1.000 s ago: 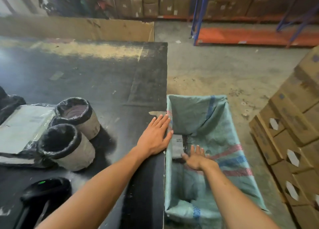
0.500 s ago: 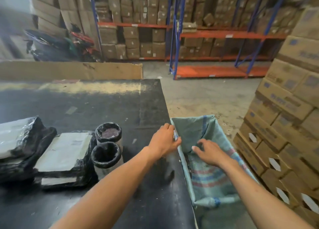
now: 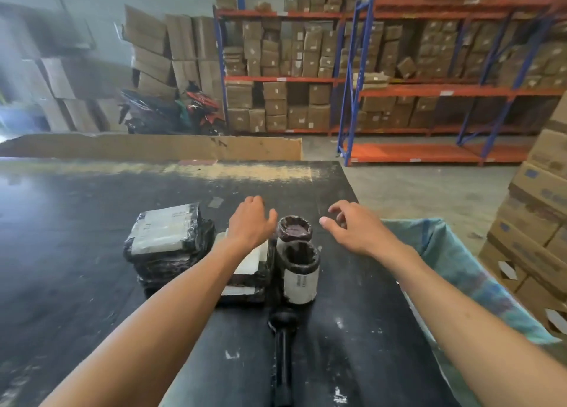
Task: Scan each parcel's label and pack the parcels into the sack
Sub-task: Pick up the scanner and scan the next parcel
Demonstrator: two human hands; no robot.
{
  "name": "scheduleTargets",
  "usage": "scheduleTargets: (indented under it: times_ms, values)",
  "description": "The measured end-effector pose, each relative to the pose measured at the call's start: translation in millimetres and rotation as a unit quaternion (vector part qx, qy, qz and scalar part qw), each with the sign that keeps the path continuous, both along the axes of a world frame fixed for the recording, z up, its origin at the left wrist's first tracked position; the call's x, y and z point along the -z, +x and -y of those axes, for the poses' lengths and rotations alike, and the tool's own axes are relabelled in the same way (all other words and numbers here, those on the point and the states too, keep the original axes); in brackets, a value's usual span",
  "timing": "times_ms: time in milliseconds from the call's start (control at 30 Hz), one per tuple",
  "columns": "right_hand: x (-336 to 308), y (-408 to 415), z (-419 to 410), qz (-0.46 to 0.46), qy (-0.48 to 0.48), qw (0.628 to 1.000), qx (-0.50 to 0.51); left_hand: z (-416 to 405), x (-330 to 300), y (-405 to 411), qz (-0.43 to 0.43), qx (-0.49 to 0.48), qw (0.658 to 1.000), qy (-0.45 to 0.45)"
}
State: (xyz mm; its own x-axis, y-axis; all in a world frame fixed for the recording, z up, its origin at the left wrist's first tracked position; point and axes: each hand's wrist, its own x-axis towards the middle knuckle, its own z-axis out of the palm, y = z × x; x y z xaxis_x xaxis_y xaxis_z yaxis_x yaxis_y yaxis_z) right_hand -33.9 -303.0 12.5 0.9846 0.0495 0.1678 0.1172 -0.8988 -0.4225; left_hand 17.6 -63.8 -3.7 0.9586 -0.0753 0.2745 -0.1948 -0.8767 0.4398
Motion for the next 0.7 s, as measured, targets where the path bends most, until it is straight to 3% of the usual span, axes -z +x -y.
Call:
scheduleTargets:
  times_ms: [167,267,367,467,533,700]
  values:
    - [-4.2,-33.7,-79.4,-0.021,0.006,0.997,-0.068,-62.2,54.5,-13.7,-0.084,-0.038,0.991,0.101]
    - [19.2,-53.4,-107.3,-0.089,-0.051,0.991,-0.088,-72.7,84.0,-21.8,-0.129,-0.038,0.984,0.117]
    - [51.5,-68.1,-122.8,-0.203,-0.137,0.968,-0.062,-72.1,90.3,-21.9,-0.15,-0.049,0.981,0.116]
    - [77.9,-77.9,-125.6,-0.271,-0.145,0.952,0.001,-72.8,77.6,-21.5,-0.203,-0.061,0.974,0.075]
    - [89.5,-83.3,-124.4,-0.301,-0.085,0.949,0.031,-74.1,71.3,-26.1,-0.223,-0.065,0.97,0.066]
    - [115.9,-97.5,-124.5,-0.311,0.221,0.92,0.092,-78.3,70.6,-35.2,-0.284,-0.081,0.955,-0.014]
